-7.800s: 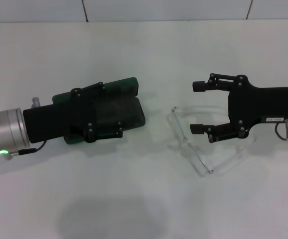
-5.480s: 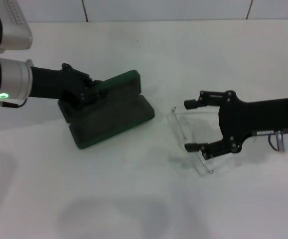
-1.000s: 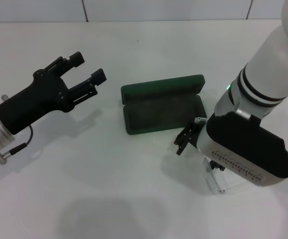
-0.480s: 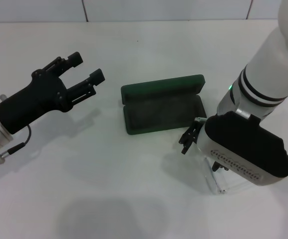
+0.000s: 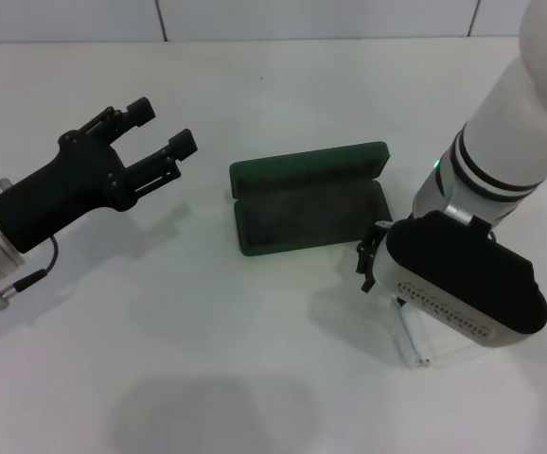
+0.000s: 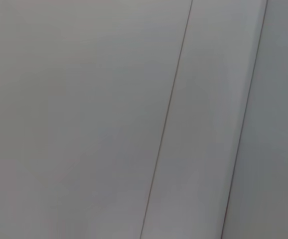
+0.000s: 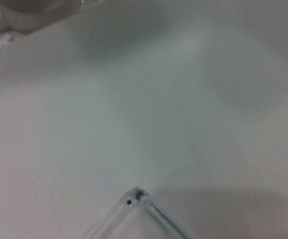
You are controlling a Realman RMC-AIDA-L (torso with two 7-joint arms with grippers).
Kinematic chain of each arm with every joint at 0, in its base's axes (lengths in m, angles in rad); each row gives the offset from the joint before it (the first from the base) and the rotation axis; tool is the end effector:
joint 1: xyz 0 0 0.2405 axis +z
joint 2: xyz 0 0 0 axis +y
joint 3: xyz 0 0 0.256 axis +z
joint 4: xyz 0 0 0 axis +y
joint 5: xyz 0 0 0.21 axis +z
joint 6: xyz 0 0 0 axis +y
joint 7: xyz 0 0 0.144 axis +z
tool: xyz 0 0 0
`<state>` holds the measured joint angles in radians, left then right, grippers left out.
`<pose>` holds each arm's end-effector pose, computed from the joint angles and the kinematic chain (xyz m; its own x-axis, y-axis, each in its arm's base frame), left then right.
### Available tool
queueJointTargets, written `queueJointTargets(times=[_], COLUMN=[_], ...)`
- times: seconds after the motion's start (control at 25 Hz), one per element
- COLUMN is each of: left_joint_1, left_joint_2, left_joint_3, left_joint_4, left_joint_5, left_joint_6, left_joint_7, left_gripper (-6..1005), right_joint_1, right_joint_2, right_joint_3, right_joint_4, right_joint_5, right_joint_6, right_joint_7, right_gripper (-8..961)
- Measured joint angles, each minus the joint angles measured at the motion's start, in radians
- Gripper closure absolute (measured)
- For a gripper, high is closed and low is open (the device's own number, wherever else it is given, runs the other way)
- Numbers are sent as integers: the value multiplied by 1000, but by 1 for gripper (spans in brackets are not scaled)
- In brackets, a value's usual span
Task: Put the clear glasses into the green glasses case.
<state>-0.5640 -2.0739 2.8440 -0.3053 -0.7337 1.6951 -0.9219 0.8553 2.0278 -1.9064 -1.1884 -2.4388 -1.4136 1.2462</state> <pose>-0.2876 0.3053 0.0015 0.5581 0.1272 0.8199 0.5854 -0.7607 -0.2804 0.1172 0.3409 -0.0849 0.3387 0.8811 0.3300 0.7705 -0.4611 0.4402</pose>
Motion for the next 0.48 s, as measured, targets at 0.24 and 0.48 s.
queueJointTargets(times=[0.24, 0.48], left_joint_1=[-5, -8], left_joint_2=[0, -6], left_joint_3=[0, 0], left_joint_4=[0, 1], left_joint_5=[-1, -1], left_joint_6=[-2, -2], left_joint_7=[0, 0], left_gripper=[178, 179], right_joint_1=[-5, -18], right_joint_2=[0, 0], right_joint_3=[6, 44], right_joint_4=[-5, -19], right_joint_5=[10, 33], right_joint_6=[-2, -33], right_joint_7=[0, 1], right_gripper=[682, 757])
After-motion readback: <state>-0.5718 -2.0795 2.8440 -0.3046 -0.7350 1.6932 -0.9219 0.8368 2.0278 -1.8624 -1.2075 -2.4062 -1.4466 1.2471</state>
